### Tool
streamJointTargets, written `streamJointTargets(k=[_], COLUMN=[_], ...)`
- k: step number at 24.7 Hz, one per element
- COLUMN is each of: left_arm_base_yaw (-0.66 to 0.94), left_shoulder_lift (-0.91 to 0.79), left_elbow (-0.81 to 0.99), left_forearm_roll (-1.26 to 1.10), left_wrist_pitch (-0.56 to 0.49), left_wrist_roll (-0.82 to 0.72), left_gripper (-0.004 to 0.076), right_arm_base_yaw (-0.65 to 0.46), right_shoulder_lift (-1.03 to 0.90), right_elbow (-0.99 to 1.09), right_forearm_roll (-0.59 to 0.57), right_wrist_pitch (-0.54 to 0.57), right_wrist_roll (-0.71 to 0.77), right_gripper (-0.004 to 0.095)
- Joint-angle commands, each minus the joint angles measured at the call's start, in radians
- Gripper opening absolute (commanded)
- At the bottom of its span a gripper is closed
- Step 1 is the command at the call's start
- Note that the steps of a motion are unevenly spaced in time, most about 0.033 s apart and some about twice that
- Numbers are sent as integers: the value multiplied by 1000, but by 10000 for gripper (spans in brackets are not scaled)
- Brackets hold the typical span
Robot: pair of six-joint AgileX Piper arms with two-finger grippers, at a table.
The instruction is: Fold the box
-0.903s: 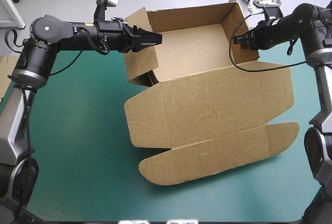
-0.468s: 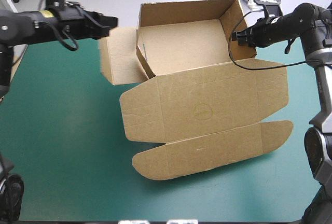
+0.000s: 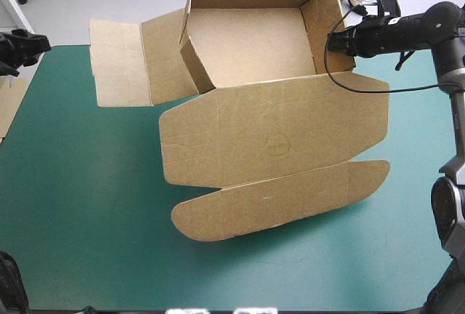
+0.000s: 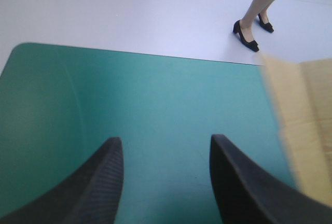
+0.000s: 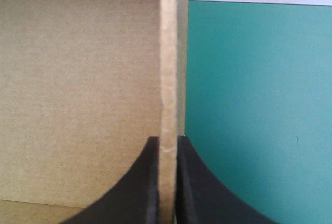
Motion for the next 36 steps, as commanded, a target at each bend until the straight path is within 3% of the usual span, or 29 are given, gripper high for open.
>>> streamJointTargets(k=[1,6,10,22,27,32,36], left_arm_base_yaw=[75,117,103,-138,-216,-277,-335], left_shoulder_lift=[-20,23,87,194,203,203,203], left_elbow=[131,367,460,472,469,412,327], left_forearm_roll=[-224,-507,-699,-1065,-1214,-1214,-1210], left_wrist_pitch=[-100,-90,-7,145,231,229,217], left_wrist_roll=[86,256,367,524,559,527,500], left_gripper=[369,369,369,363,363,363,363], right_arm_base_yaw=[-37,-58,-55,-55,-55,-54,12], right_shoulder_lift=[-56,-56,-56,-56,-52,-53,-53], right_elbow=[-31,-31,-31,-33,-33,-33,-33], right_forearm_roll=[156,248,287,256,139,43,-92], right_wrist_pitch=[-24,-3,17,12,-2,-18,-26], right_wrist_roll=[-35,-70,-85,-72,-34,4,54], right_gripper=[-13,-13,-13,-13,-13,-11,-11])
